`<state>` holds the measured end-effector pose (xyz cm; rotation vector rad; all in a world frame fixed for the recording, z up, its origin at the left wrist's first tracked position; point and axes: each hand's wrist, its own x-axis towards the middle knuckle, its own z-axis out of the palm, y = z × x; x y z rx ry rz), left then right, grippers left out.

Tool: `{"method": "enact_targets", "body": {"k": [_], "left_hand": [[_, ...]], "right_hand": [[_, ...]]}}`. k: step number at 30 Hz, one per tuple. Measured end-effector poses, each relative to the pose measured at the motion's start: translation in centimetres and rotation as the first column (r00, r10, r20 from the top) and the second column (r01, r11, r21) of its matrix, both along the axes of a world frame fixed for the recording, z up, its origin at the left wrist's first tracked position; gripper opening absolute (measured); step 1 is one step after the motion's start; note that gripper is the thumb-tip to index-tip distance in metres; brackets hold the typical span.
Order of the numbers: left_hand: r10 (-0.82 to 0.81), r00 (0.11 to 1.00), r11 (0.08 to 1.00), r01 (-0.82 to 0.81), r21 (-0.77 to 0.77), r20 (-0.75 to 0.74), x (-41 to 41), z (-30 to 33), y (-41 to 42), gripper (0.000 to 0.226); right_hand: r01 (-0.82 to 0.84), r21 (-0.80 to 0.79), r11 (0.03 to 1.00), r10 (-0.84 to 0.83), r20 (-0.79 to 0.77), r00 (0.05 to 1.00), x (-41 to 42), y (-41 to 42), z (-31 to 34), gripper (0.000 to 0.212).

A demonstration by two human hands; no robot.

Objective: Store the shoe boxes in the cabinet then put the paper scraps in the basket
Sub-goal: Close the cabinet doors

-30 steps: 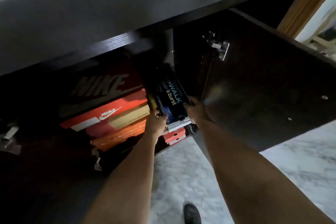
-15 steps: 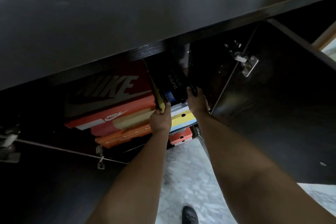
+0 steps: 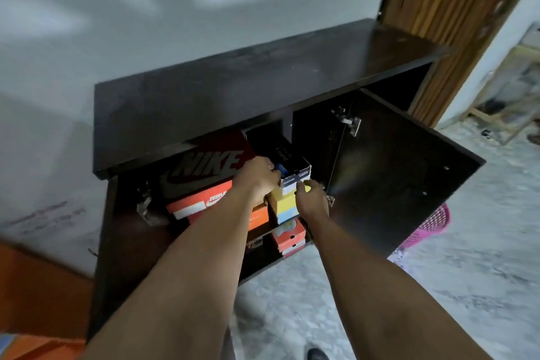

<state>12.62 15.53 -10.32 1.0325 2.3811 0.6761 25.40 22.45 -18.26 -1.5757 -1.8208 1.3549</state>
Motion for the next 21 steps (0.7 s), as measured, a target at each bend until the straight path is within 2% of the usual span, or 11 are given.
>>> {"method": "enact_targets", "body": {"k": [3, 6, 10, 12, 15, 17, 19, 21], "left_hand": [[-0.112, 0.967, 0.99, 0.129, 0.062, -0.23, -1.1, 5.2, -2.3, 0.028], [-0.172, 0.914, 0.967, 0.227, 0.112, -0.367, -3.0, 9.0, -5.7, 0.03], [-0.17, 0.83, 0.941, 0.297, 0.162, -0.532, -6.2, 11.7, -9.9, 0.033], [-0.19, 0.775, 0.946, 0.31, 0.1, -0.602, -8.2, 12.3, -11.3, 0.042], [-0.32, 0.785, 0.947, 0.278, -0.161, -0.531, -12.7, 11.6, -12.3, 0.063], [-0.348, 0.814, 0.931, 0.242, -0.273, -0.466, -14.9, 10.6, -12.6, 0.075], [-0.362, 0.811, 0.923, 0.242, -0.301, -0.46, -15.5, 9.6, -13.2, 0.072], [-0.365, 0.806, 0.927, 0.268, -0.263, -0.465, -15.2, 9.1, -13.7, 0.07]], "right_hand": [[0.013, 0.059, 0.998, -0.012, -0.014, 1.0, 0.3, -3.6, 3.6, 0.045], [0.016, 0.1, 0.995, -0.016, 0.003, 1.0, -0.1, -7.8, 6.6, 0.043], [-0.213, 0.077, 0.974, 0.215, -0.014, 0.977, -2.0, -13.7, 10.5, 0.035], [-0.366, 0.02, 0.93, 0.367, -0.061, 0.928, -2.9, -17.0, 13.0, 0.035], [-0.641, -0.179, 0.746, 0.634, -0.102, 0.767, -4.1, -22.5, 17.5, 0.045], [-0.726, -0.299, 0.619, 0.738, -0.096, 0.668, -5.0, -25.5, 18.9, 0.053], [-0.74, -0.349, 0.574, 0.796, 0.028, 0.605, -5.8, -28.2, 18.7, 0.066], [-0.727, -0.372, 0.577, 0.813, 0.186, 0.551, -5.9, -30.5, 18.0, 0.063]]}}
